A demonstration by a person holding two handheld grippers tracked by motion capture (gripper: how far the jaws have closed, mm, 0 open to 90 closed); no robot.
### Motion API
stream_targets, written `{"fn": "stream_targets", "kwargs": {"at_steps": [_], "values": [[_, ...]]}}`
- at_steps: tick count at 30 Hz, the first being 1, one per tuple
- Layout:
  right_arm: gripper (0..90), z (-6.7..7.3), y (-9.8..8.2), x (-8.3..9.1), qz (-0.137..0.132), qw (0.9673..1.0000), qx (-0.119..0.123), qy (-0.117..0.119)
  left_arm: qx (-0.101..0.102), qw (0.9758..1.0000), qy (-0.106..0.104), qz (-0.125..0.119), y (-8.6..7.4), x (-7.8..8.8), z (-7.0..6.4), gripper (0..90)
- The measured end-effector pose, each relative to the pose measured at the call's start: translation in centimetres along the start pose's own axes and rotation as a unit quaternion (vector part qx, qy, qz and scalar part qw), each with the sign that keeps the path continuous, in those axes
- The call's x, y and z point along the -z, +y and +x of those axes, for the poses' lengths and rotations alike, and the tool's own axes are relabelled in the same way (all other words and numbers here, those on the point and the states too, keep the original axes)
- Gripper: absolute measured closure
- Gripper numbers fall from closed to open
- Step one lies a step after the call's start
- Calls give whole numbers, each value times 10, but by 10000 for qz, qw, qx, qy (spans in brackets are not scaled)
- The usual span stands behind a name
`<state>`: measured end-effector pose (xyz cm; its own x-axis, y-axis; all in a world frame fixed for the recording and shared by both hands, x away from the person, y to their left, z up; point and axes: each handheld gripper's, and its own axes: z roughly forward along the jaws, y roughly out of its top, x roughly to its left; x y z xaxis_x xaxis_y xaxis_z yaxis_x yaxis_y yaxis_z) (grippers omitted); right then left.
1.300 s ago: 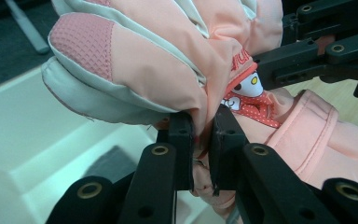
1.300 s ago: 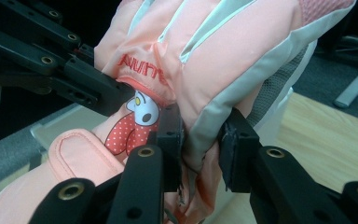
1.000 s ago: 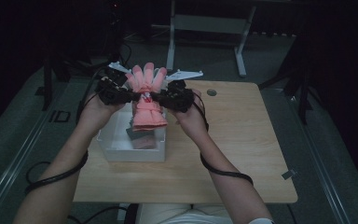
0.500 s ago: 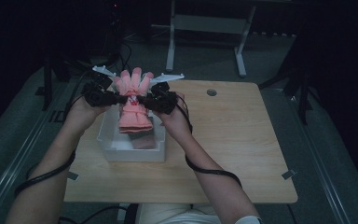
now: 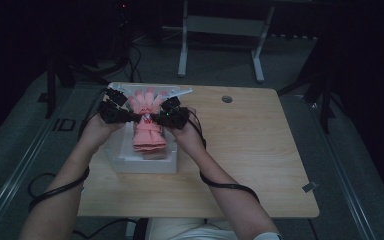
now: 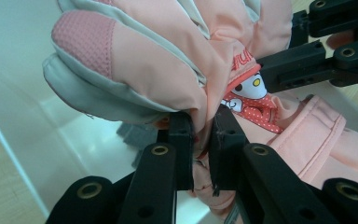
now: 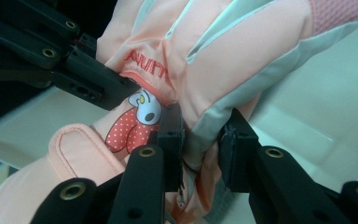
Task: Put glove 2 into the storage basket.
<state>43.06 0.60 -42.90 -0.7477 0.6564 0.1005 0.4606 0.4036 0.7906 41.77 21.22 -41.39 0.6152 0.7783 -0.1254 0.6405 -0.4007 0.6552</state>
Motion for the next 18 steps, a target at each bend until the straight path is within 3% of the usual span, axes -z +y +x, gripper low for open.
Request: {"fn": "stream_targets", "kwargs": {"at_steps": [9, 13, 18], "values": [[728, 1, -6, -17, 412, 9991, 100, -44, 145, 9994, 93, 292, -8, -15, 5, 808], [728, 1, -5, -22, 535, 9985, 115, -61, 147, 9993, 130, 315, -9, -17, 6, 807], [724, 1, -1, -30, 869, 9960, 199, -57, 156, 9988, 177, 423, -15, -24, 9, 803]]}}
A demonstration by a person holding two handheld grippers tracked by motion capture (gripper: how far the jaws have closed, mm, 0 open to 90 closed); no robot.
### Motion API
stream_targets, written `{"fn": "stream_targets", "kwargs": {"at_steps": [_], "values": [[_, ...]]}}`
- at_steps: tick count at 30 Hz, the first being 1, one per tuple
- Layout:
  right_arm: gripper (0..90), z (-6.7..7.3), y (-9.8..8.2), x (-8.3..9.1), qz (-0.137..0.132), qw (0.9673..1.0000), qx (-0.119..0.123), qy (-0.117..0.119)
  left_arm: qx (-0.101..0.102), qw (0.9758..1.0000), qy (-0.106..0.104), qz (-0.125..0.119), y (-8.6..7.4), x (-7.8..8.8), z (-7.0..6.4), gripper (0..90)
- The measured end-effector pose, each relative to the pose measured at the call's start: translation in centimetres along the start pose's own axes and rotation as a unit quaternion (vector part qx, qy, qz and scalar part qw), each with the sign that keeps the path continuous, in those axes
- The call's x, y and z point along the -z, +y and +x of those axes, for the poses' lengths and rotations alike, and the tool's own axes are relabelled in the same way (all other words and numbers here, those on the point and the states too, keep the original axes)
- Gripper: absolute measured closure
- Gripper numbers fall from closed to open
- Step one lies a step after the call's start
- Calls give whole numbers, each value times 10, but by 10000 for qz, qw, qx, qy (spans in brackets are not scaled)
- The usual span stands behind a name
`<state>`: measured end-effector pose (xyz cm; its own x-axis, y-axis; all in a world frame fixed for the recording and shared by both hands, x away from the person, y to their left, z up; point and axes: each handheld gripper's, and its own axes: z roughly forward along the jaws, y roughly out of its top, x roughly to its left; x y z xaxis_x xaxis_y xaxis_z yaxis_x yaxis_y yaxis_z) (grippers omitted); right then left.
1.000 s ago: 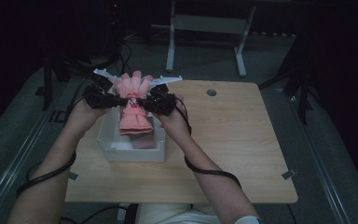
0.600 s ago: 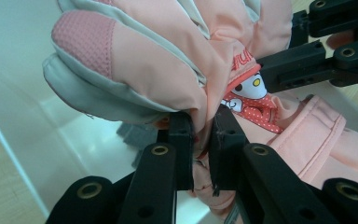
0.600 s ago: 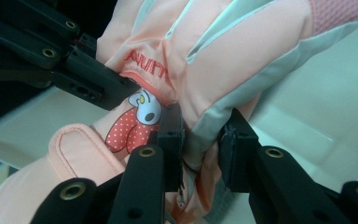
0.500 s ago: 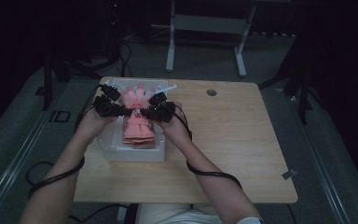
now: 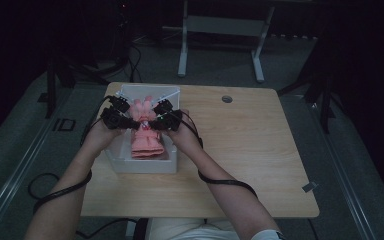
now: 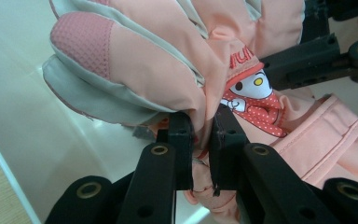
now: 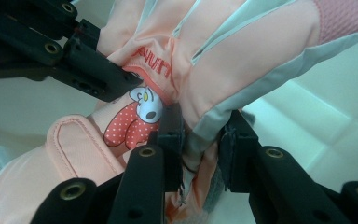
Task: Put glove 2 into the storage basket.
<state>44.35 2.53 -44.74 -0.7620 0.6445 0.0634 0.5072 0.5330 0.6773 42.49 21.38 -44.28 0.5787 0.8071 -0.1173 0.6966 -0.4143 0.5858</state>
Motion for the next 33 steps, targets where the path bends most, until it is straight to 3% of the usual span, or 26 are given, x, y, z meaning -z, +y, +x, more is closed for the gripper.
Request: {"fn": "stream_targets", "kwargs": {"at_steps": [6, 13, 18, 19, 24, 25, 33], "values": [[712, 1, 6, -5, 250, 9997, 14, -24, 79, 9999, 73, 81, -1, -3, 2, 799], [657, -2, 13, -14, 494, 9986, -181, 4, 214, 9992, 219, 244, 0, -8, 5, 733], [606, -3, 17, -18, 614, 9979, -171, -98, 204, 9986, 458, 187, 1, -9, 5, 669], [584, -3, 19, -20, 660, 9975, -180, -153, 164, 9980, 604, 114, 0, -9, 3, 643], [569, -6, 23, -24, 733, 9968, -246, -178, 214, 9972, 718, 64, 1, -8, 3, 609], [565, -6, 24, -25, 708, 9970, -259, -172, 159, 9961, 867, 10, 1, -8, 2, 597], [569, -6, 25, -27, 849, 9962, -199, 45, 332, 9953, 898, -107, -1, -4, 3, 556]]}}
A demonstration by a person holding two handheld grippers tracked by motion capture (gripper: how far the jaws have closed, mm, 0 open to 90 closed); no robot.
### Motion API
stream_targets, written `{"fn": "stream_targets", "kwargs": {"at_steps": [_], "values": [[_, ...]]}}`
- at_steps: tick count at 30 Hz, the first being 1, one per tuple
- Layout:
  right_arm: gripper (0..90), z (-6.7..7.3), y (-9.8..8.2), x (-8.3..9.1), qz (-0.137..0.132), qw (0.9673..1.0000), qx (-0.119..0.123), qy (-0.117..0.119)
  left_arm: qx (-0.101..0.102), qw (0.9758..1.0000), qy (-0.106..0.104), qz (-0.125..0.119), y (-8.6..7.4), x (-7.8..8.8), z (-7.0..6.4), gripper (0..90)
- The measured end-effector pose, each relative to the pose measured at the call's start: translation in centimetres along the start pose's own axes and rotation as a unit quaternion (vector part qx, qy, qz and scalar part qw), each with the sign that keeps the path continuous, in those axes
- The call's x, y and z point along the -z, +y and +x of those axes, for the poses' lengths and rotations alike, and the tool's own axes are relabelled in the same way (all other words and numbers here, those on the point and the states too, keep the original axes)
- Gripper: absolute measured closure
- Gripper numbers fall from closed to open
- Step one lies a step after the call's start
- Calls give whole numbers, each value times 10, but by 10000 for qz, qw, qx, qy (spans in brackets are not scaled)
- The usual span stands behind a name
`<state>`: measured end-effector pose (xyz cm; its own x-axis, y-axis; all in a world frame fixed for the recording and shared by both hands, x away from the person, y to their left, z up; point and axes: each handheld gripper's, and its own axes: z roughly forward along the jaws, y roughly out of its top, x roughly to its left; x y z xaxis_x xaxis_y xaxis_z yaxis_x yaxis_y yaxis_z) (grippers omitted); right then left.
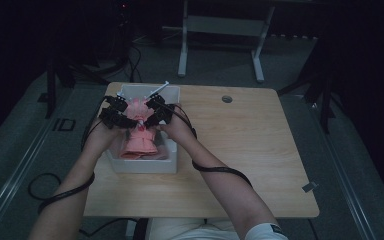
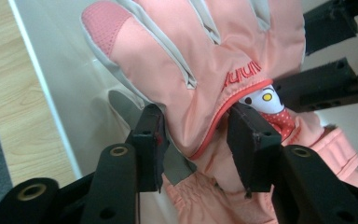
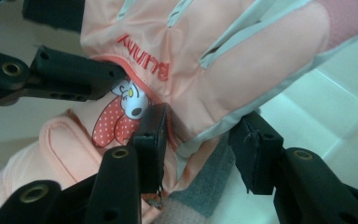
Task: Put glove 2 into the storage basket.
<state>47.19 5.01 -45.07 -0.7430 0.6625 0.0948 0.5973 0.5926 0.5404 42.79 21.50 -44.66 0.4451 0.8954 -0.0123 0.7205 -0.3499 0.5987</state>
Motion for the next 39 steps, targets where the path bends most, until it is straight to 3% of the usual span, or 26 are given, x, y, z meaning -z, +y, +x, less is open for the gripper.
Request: {"fn": "stream_targets", "kwargs": {"at_steps": [1, 2, 7, 8, 11, 12, 15, 17, 18, 25, 28, 30, 31, 32, 35, 39], "values": [[569, 0, 0, 0, 0, 10000, 0, 0, 0, 10000, 0, 0, 0, 0, 0, 538], [567, 1, 1, 0, 14, 10000, 67, 48, -81, 9998, 171, -2, 0, 1, -1, 505], [535, 2, 4, -1, 104, 9996, 72, 236, -4, 9995, 312, -16, -1, 1, 4, 496], [539, 0, 5, -1, 116, 9992, -28, 381, 40, 9996, 288, 9, -1, 0, 7, 496], [531, 1, 6, -1, 119, 9992, -31, 384, 49, 9996, 267, -1, -1, 0, 7, 486], [509, 2, 7, -1, 78, 9993, -21, 366, 144, 9996, 198, -123, -1, 2, 8, 483], [492, 4, 8, 0, -18, 9994, -19, 349, 158, 9993, 226, -255, 1, 7, 7, 483], [493, 5, 8, 2, -24, 9994, 1, 334, 191, 9993, 101, -311, 2, 11, 6, 483], [495, 6, 8, 4, -37, 9996, 91, 247, 113, 9995, 75, -299, 4, 13, 3, 483], [474, -2, 5, 20, -294, 9991, 14, 293, 53, 9990, -60, -432, 5, 20, -5, 475], [430, -8, 0, 34, -431, 9987, 92, 257, -2, 9985, -273, -476, 6, 23, -10, 456], [375, -16, -6, 52, -727, 9968, 120, 305, -75, 9977, -404, -531, 8, 25, -17, 457], [375, -16, -6, 52, -727, 9968, 120, 305, -75, 9977, -404, -531, 8, 25, -17, 457], [316, -22, -11, 63, -884, 9954, 130, 339, -98, 9974, -428, -568, 9, 26, -21, 452], [273, -27, -16, 72, -958, 9943, 184, 422, -128, 9962, -575, -649, 11, 27, -29, 403], [213, -37, -29, 85, -1124, 9917, 255, 571, -248, 9895, -1131, -865, 15, 30, -39, 315]]}}
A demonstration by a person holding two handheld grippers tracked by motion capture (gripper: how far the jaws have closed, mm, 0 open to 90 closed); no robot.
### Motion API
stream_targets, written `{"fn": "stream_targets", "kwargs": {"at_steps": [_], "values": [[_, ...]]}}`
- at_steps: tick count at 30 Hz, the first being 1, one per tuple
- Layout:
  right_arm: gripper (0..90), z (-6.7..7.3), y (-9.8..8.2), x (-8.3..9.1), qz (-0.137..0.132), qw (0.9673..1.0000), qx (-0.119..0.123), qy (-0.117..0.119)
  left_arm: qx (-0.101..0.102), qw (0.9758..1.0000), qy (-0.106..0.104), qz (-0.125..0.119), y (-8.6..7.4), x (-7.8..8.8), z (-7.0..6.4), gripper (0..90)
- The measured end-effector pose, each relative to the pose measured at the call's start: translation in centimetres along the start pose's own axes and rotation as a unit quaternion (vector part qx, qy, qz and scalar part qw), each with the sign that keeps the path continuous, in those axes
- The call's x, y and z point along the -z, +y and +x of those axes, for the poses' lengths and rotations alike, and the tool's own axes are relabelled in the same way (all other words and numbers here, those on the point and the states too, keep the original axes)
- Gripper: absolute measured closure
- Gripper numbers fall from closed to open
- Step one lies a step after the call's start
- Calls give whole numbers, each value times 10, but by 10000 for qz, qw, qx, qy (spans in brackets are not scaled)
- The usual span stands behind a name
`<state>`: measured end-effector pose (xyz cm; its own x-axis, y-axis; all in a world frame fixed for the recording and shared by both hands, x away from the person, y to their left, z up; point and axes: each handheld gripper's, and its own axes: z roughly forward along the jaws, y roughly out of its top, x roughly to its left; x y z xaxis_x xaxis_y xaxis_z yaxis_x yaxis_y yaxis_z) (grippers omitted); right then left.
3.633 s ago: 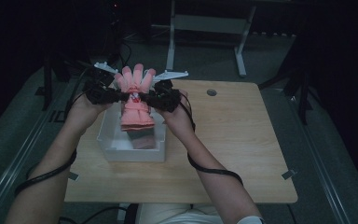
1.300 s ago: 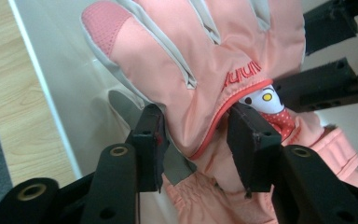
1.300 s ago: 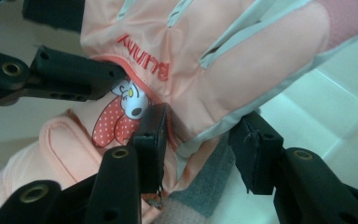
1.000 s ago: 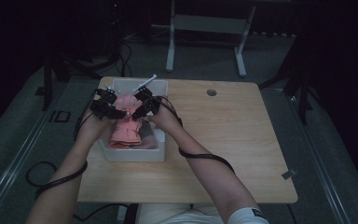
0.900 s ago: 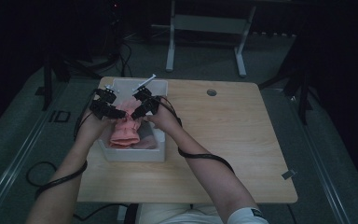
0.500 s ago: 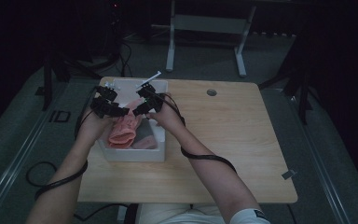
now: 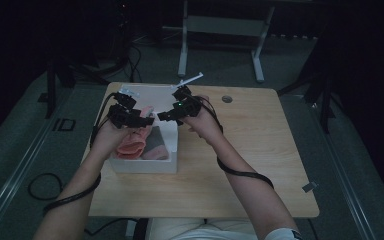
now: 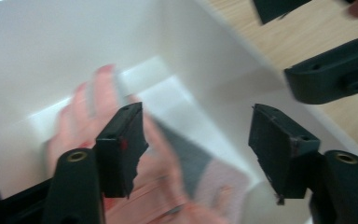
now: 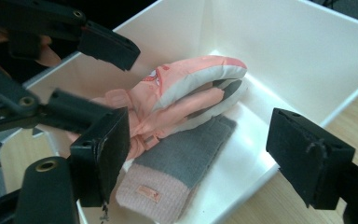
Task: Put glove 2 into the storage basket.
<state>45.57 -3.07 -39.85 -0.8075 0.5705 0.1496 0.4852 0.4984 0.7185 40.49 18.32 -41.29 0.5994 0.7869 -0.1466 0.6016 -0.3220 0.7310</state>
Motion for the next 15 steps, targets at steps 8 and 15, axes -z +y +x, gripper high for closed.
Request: {"fn": "stream_targets", "kwargs": {"at_steps": [8, 15], "values": [[180, -8, -14, 24, -176, 9998, 79, 21, -320, 9988, -345, -112, 7, -9, -29, 192], [180, -21, -34, 50, -259, 9995, 110, -109, -573, 9968, -498, -237, 11, -14, -57, 72]]}}
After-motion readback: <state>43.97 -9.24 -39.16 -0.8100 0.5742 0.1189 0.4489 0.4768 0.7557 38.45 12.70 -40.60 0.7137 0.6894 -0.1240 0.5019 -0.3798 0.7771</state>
